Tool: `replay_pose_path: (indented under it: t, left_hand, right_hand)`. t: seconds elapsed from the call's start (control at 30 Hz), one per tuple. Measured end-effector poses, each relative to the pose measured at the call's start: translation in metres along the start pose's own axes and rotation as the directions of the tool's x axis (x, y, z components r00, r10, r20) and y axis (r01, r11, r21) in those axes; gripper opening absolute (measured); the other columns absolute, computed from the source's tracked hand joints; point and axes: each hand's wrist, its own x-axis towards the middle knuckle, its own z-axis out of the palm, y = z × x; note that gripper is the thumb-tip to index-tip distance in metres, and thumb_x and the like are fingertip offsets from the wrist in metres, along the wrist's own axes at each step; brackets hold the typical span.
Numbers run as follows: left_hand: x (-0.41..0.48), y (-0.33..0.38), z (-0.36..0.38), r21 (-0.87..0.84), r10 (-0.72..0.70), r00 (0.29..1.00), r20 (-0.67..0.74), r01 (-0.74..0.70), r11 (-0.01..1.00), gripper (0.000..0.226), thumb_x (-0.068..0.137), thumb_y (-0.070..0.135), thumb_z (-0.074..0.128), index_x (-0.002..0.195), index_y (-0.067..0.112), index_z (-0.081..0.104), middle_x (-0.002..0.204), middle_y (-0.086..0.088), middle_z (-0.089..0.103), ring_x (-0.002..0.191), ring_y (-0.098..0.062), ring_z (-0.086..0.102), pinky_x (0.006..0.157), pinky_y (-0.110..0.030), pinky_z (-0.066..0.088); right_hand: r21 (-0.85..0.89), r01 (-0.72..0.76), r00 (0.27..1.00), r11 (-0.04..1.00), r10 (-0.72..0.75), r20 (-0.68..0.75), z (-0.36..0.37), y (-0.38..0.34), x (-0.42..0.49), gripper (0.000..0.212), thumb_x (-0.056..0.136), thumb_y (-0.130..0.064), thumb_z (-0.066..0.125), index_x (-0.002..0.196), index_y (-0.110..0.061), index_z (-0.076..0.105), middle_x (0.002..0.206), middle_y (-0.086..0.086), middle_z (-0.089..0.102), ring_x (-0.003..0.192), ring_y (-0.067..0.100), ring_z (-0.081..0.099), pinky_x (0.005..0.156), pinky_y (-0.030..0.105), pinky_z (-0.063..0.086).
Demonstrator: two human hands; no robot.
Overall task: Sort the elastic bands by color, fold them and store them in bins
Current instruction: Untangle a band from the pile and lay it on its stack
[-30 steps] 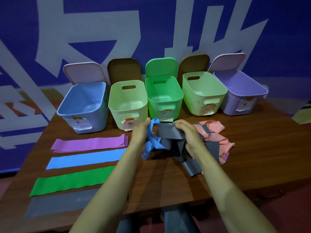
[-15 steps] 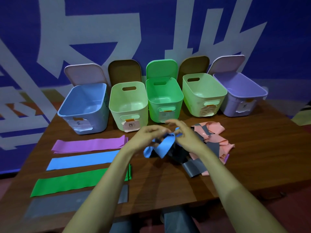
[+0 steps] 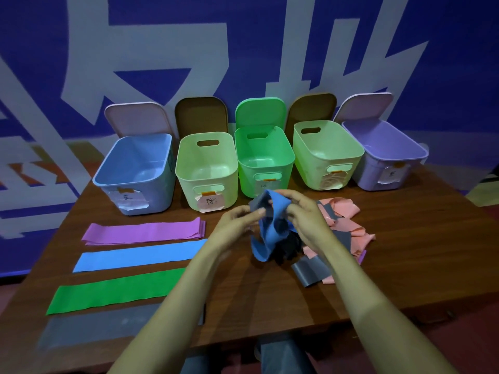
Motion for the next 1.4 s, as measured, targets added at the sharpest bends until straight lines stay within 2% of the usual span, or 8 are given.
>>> replay_pose_path:
  t: [0.1, 0.23, 0.37, 0.5, 0.73, 0.93, 1.1, 1.4]
  left_hand:
    - [0.001, 0.005, 0.004, 0.066, 0.161, 0.972, -0.169, -0.151, 0.986, 0.024, 0.084, 0.001, 0.064, 0.066, 0.012, 0.054, 0.053, 0.011, 0.058, 0.054, -0.002, 0.052, 0.055, -0.015, 0.041]
    - [0.002, 0.022, 0.009, 0.035, 0.265, 0.942, -0.207, -0.264, 0.964, 0.015, 0.086, 0.002, 0.062, 0.077, 0.013, 0.065, 0.063, 0.012, 0.065, 0.059, 0.003, 0.058, 0.058, -0.012, 0.047]
    - [0.006, 0.041, 0.003, 0.137, 0.289, 0.946, -0.148, -0.269, 0.953, 0.009, 0.09, 0.003, 0.057, 0.09, 0.007, 0.065, 0.076, 0.003, 0.063, 0.059, 0.008, 0.056, 0.058, -0.009, 0.042]
    - [0.012, 0.049, -0.01, 0.224, 0.081, 0.997, 0.006, -0.08, 0.971, 0.017, 0.089, 0.001, 0.056, 0.079, 0.015, 0.057, 0.071, -0.001, 0.056, 0.066, -0.01, 0.05, 0.061, -0.022, 0.035]
    - [0.01, 0.042, -0.003, -0.299, -0.303, 0.944, 0.13, 0.328, 0.896, 0.022, 0.094, 0.011, 0.043, 0.082, 0.003, 0.06, 0.068, -0.011, 0.066, 0.059, -0.022, 0.064, 0.062, -0.03, 0.051]
    - [0.018, -0.003, 0.0, 0.343, 0.015, 0.962, -0.273, 0.083, 0.936, 0.037, 0.086, 0.018, 0.067, 0.107, 0.005, 0.039, 0.098, -0.011, 0.055, 0.09, -0.021, 0.055, 0.073, -0.031, 0.046]
    - [0.013, -0.025, -0.007, 0.735, 0.403, 0.869, -0.288, -0.07, 0.675, 0.02, 0.087, 0.018, 0.062, 0.084, 0.01, 0.045, 0.094, -0.011, 0.05, 0.091, -0.027, 0.048, 0.076, -0.034, 0.038]
    - [0.002, -0.007, 0.006, 0.305, 0.228, 0.962, -0.151, -0.174, 0.936, 0.014, 0.087, 0.016, 0.066, 0.073, 0.016, 0.063, 0.07, 0.0, 0.062, 0.064, -0.013, 0.055, 0.064, -0.031, 0.049]
  right_hand:
    - [0.201, -0.043, 0.999, 0.979, 0.042, 0.011, 0.0, -0.007, -0.003, 0.022, 0.095, -0.007, 0.041, 0.106, -0.011, 0.06, 0.108, 0.005, 0.062, 0.098, 0.018, 0.061, 0.081, 0.032, 0.05]
    - [-0.233, -0.076, 0.995, 0.969, 0.09, 0.047, -0.005, 0.003, -0.002, 0.059, 0.08, -0.01, 0.071, 0.128, -0.028, 0.04, 0.113, -0.005, 0.053, 0.096, 0.015, 0.06, 0.087, 0.035, 0.051]
    - [-0.188, -0.055, 0.99, 0.981, 0.078, 0.117, -0.014, 0.007, 0.0, 0.027, 0.085, -0.002, 0.062, 0.103, -0.023, 0.06, 0.099, -0.003, 0.065, 0.094, 0.015, 0.062, 0.084, 0.027, 0.049]
    - [-0.126, -0.001, 0.999, 0.992, 0.007, 0.042, -0.024, 0.003, 0.002, 0.017, 0.092, -0.005, 0.053, 0.091, -0.017, 0.066, 0.082, -0.003, 0.066, 0.075, 0.002, 0.061, 0.071, 0.017, 0.046]
    - [0.125, -0.269, 0.962, 0.955, 0.259, 0.09, -0.01, 0.013, 0.005, 0.014, 0.099, -0.02, 0.044, 0.096, -0.018, 0.058, 0.086, 0.001, 0.067, 0.077, 0.016, 0.065, 0.075, 0.035, 0.051]
    - [0.226, -0.277, 0.96, 0.934, 0.28, 0.021, -0.003, 0.017, 0.013, 0.023, 0.101, -0.024, 0.038, 0.105, -0.013, 0.059, 0.104, 0.007, 0.066, 0.095, 0.021, 0.061, 0.09, 0.041, 0.046]
    - [0.296, -0.239, 0.957, 0.925, 0.276, -0.09, 0.003, 0.02, 0.016, 0.022, 0.102, -0.023, 0.037, 0.096, -0.015, 0.057, 0.103, 0.008, 0.064, 0.093, 0.022, 0.061, 0.085, 0.04, 0.048]
    - [0.258, -0.092, 0.976, 0.962, 0.138, -0.166, 0.006, 0.018, 0.019, 0.022, 0.101, -0.02, 0.039, 0.089, -0.011, 0.055, 0.088, 0.012, 0.06, 0.076, 0.018, 0.058, 0.073, 0.03, 0.048]
